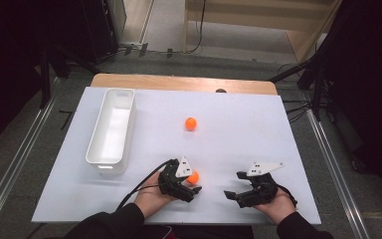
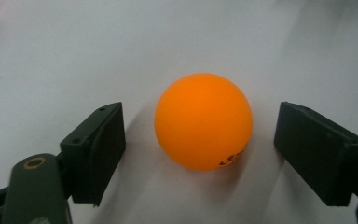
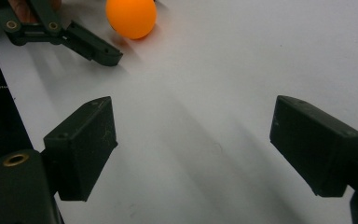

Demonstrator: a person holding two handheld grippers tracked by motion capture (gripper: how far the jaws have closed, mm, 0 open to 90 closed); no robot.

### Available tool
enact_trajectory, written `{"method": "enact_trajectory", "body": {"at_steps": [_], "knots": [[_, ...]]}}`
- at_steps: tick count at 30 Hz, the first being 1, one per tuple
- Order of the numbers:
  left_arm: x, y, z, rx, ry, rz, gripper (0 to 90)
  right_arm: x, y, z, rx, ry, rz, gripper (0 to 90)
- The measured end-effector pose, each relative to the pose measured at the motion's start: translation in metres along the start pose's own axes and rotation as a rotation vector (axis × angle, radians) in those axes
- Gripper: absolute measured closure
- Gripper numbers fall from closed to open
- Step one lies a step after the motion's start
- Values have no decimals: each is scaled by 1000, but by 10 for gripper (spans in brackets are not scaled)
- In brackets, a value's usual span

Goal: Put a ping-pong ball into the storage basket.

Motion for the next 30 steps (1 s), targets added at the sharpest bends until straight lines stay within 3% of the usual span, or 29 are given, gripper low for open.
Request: {"method": "enact_trajectory", "body": {"at_steps": [3, 6, 14, 24, 30], "knots": [[1, 0, 0, -2, 3, 11, 201, 0, 0, 0, 1, 2, -1, 131], [1, 2, 0, 2, 7, 24, 341, 0, 0, 0, 0, -1, -3, 131], [0, 4, -5, 32, 39, 29, 484, -1, -1, -1, 4, -3, -7, 131], [0, 4, -5, 24, 50, 37, 502, -1, -1, -1, -1, 3, -9, 131], [1, 6, -5, -7, 72, 50, 502, -1, 0, -2, 2, -4, -10, 131]]}}
Point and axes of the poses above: each handheld gripper's, and its own axes: y roughly backward along the jaws, x roughly out of its top, z roughly to its right, the point moved 9 cm from there along -y, roughly forward along the jaws, and after that the axes turned 8 degrees about -y, right-handed, at the moved point
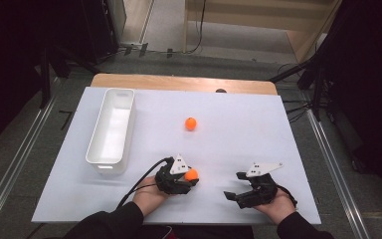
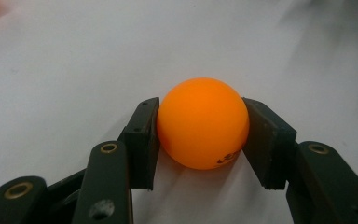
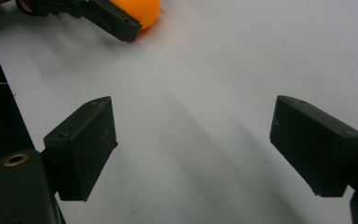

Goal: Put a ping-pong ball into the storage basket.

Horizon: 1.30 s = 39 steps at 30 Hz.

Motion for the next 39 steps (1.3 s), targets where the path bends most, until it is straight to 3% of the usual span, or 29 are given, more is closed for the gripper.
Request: {"method": "enact_trajectory", "body": {"at_steps": [19, 39], "knots": [[3, 6, -1, -40, 45, 28, 502, 0, 0, 0, 1, 3, 3, 131], [11, 21, -9, -46, 74, 49, 502, 0, 1, 0, 4, 0, 2, 131]]}}
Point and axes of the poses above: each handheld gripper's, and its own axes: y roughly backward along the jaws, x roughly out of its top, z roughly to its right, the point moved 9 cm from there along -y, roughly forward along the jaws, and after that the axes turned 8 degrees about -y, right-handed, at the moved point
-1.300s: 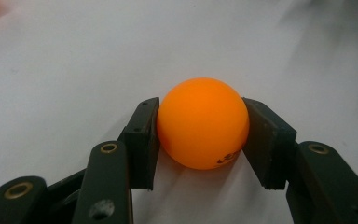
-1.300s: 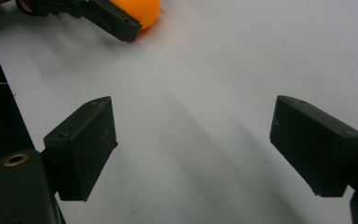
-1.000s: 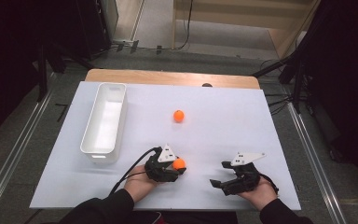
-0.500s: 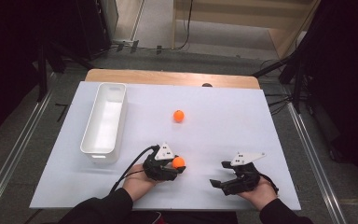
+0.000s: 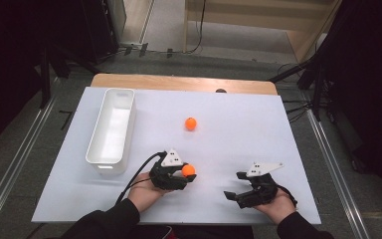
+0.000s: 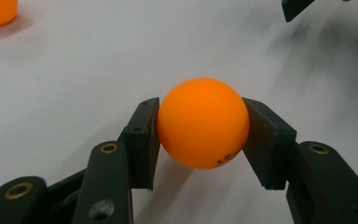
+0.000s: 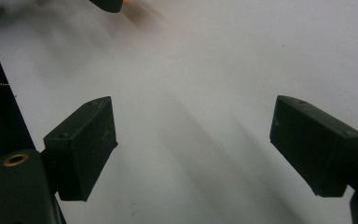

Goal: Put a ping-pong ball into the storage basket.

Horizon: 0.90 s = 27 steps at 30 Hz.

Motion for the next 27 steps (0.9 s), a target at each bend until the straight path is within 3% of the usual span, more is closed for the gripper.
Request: {"method": "enact_trajectory", "body": {"at_steps": [27], "knots": [[9, 28, -5, -14, 13, 2, 501, 0, 0, 0, 2, 5, 1, 131]]}}
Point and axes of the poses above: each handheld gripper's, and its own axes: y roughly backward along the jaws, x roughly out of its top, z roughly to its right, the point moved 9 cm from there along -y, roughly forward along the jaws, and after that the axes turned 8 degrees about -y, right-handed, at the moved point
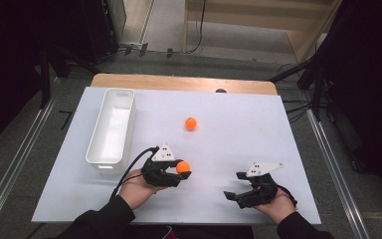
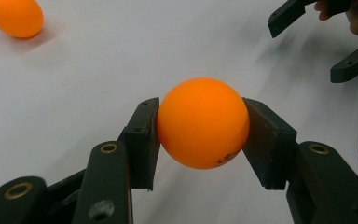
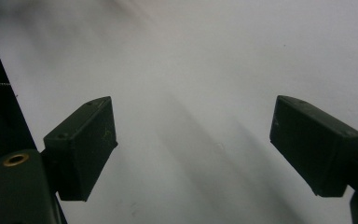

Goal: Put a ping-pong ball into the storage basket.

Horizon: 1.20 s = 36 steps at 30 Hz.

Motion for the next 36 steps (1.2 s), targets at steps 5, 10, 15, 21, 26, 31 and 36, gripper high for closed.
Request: {"method": "enact_trajectory", "body": {"at_steps": [5, 10, 15, 21, 26, 31, 36], "knots": [[1, 5, 0, 2, -3, -3, 501, 0, 0, 0, 1, -1, 2, 131], [2, 11, -1, 10, 0, -1, 501, 0, 0, 0, 3, -4, 0, 131], [3, 15, -3, 13, 3, 1, 501, 0, 0, 0, 2, -3, 0, 131], [2, 18, -7, 30, -5, -3, 501, 0, 0, 0, 4, -4, 0, 131], [3, 20, -10, 38, 4, -5, 501, 0, 0, 0, 2, 1, 3, 131], [2, 22, -12, 46, 6, -5, 500, 0, 0, 0, 3, 2, 2, 131], [3, 25, -15, 52, 11, -10, 500, 1, 0, 0, 1, 1, 9, 131]]}}
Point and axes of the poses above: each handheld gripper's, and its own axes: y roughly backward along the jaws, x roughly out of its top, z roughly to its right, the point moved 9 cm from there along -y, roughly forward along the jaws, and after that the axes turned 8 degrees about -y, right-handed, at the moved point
